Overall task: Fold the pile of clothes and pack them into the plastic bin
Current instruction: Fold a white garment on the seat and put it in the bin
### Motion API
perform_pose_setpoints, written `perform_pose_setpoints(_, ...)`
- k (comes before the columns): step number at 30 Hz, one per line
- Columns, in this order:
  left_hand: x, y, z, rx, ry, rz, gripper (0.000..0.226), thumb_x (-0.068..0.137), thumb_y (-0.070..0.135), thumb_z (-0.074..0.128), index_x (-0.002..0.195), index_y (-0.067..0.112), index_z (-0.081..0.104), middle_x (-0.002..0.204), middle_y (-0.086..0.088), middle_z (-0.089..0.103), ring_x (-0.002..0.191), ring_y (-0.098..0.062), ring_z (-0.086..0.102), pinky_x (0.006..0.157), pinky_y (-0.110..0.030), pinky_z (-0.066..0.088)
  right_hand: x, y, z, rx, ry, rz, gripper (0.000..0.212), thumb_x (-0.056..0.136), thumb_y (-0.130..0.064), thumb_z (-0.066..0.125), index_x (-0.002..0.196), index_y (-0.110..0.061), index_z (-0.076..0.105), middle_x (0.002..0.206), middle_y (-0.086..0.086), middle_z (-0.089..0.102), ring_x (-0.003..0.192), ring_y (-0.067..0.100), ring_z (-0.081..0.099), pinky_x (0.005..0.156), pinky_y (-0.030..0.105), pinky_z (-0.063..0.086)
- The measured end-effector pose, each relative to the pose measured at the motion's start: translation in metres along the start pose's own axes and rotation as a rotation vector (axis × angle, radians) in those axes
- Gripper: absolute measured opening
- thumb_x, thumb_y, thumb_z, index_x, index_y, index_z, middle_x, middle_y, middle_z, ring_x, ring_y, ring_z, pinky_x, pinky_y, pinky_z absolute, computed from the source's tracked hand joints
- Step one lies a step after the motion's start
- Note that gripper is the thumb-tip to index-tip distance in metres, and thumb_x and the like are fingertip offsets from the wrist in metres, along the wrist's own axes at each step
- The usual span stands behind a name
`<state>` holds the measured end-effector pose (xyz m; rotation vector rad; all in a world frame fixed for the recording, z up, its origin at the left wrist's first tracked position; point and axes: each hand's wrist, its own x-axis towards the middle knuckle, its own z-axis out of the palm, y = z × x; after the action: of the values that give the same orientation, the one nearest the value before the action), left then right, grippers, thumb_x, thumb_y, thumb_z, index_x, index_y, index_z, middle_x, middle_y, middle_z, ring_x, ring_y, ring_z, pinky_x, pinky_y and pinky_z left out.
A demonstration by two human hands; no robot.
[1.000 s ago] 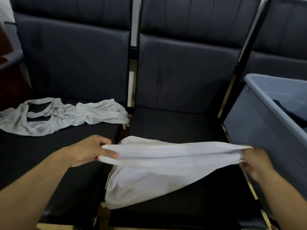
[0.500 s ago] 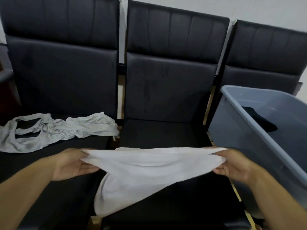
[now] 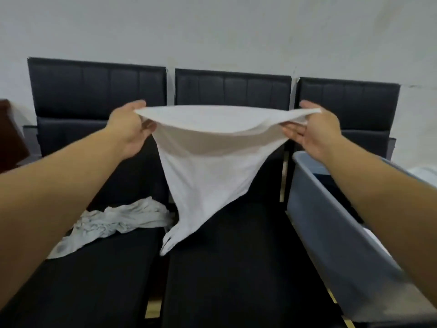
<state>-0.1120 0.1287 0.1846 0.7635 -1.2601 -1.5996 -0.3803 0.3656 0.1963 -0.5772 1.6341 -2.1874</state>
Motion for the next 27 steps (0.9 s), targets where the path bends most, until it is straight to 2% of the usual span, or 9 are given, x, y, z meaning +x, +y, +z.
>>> perform_pose_setpoints(3,-0.009,0.051,0.014,-0.048,0.016,0.095,0.040,0.104,0.001,0.037,0.140,0.014,0.051,0.124,-0.012,0.060,0.101,-0.022,0.063,0.092,-0.034,0.057,-0.008,-0.049,0.005,-0.014,0.062,-0.088,0.041,0.106,-0.009,0.028,0.139,-0.018,0.052,0.123,0.015,0.062,0.092,0.031,0.074,0.065,0.033,0.061)
perform_pose_setpoints(8,-0.033,0.108,0.031,-0.041,0.024,0.166,0.040,0.104,0.004,0.032,0.138,0.018,0.047,0.123,-0.010,0.061,0.106,-0.025,0.066,0.079,-0.034,0.061,-0.033,-0.106,-0.001,-0.100,0.088,-0.181,0.041,0.105,-0.008,0.028,0.135,-0.021,0.054,0.110,0.003,0.058,0.090,0.028,0.075,0.067,0.034,0.063)
perform_pose_setpoints(11,-0.043,0.121,0.033,0.142,0.096,0.180,0.036,0.100,-0.003,0.036,0.130,0.012,0.050,0.112,-0.009,0.057,0.093,-0.024,0.064,0.062,-0.033,0.062,-0.044,-0.129,-0.006,-0.232,0.140,-0.228,0.039,0.104,-0.009,0.030,0.130,-0.018,0.057,0.107,0.006,0.060,0.071,0.029,0.076,0.062,0.034,0.063)
perform_pose_setpoints(14,-0.050,0.123,0.030,0.322,0.143,0.137,0.018,0.102,-0.001,0.038,0.114,0.006,0.050,0.097,-0.007,0.058,0.078,-0.021,0.063,0.040,-0.027,0.055,-0.044,-0.143,-0.012,-0.321,0.248,-0.234,0.038,0.101,-0.004,0.029,0.125,-0.010,0.057,0.098,0.013,0.063,0.040,0.019,0.063,0.042,0.025,0.052)
perform_pose_setpoints(16,-0.050,0.118,0.028,0.351,0.118,0.090,0.016,0.102,0.001,0.042,0.114,0.005,0.052,0.099,-0.008,0.061,0.080,-0.023,0.066,0.041,-0.028,0.056,-0.040,-0.144,-0.020,-0.370,0.295,-0.227,0.040,0.097,0.000,0.030,0.128,-0.006,0.055,0.095,0.013,0.063,0.037,0.017,0.055,0.038,0.024,0.044)
perform_pose_setpoints(19,-0.043,0.108,0.024,0.295,0.121,0.018,0.023,0.103,-0.001,0.041,0.122,0.000,0.053,0.105,-0.013,0.065,0.078,-0.027,0.071,0.053,-0.034,0.061,-0.026,-0.135,-0.034,-0.467,0.274,-0.184,0.042,0.096,-0.001,0.038,0.133,0.000,0.056,0.113,0.017,0.067,0.047,0.011,0.053,0.039,0.020,0.039)
perform_pose_setpoints(21,-0.037,0.100,0.023,0.265,0.139,-0.020,0.028,0.102,-0.005,0.039,0.126,-0.001,0.052,0.103,-0.015,0.065,0.077,-0.027,0.072,0.061,-0.037,0.062,-0.016,-0.125,-0.041,-0.491,0.259,-0.138,0.043,0.096,-0.006,0.045,0.138,-0.003,0.053,0.104,0.010,0.064,0.063,0.009,0.052,0.047,0.018,0.043)
perform_pose_setpoints(23,-0.032,0.088,0.021,0.278,0.142,-0.043,0.029,0.101,-0.005,0.040,0.126,0.001,0.052,0.106,-0.015,0.063,0.083,-0.026,0.070,0.060,-0.038,0.062,-0.006,-0.112,-0.046,-0.454,0.287,-0.078,0.039,0.096,-0.005,0.044,0.134,-0.007,0.052,0.108,0.010,0.060,0.075,0.013,0.051,0.057,0.023,0.046)
perform_pose_setpoints(27,-0.026,0.058,0.020,0.369,0.034,-0.145,0.020,0.104,0.000,0.038,0.104,0.004,0.057,0.108,-0.015,0.065,0.093,-0.030,0.069,0.076,-0.043,0.060,0.006,-0.079,-0.047,-0.470,0.223,0.075,0.032,0.102,-0.002,0.040,0.133,-0.006,0.049,0.122,0.017,0.059,0.090,0.027,0.064,0.062,0.036,0.058)
